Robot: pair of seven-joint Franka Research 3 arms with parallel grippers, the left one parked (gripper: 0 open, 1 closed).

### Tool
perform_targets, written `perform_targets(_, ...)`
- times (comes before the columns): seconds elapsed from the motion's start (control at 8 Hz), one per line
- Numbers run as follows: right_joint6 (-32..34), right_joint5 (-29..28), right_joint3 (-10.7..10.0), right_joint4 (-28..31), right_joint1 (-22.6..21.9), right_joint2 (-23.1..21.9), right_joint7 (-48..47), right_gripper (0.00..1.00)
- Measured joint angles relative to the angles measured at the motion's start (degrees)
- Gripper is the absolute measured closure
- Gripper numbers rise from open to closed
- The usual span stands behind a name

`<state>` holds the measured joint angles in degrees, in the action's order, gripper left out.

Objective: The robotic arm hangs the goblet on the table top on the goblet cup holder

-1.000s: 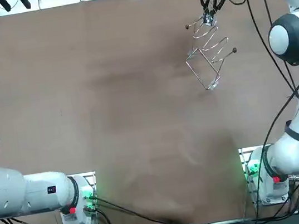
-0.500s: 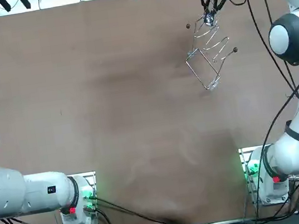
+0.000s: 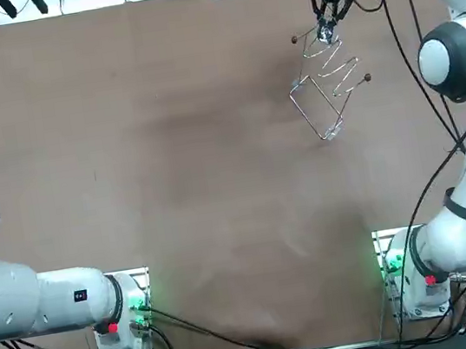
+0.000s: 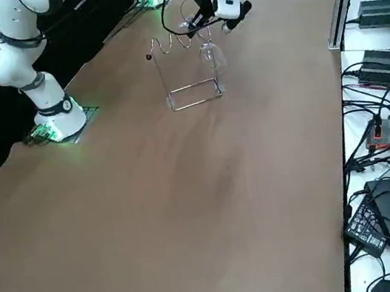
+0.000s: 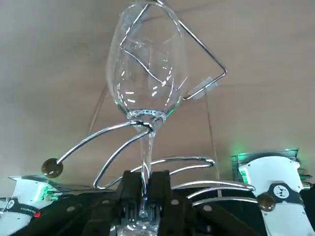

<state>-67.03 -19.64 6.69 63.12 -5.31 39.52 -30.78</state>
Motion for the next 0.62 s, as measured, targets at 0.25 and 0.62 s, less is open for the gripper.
perform_targets(0.25,-0.52,-0.8,0.03,0.27,-0.57,0.13,-0.07,0.89)
perform_targets(0.62,-1.27,-1.64,0.03,0.44,-1.27,0.3,-0.77,0.89)
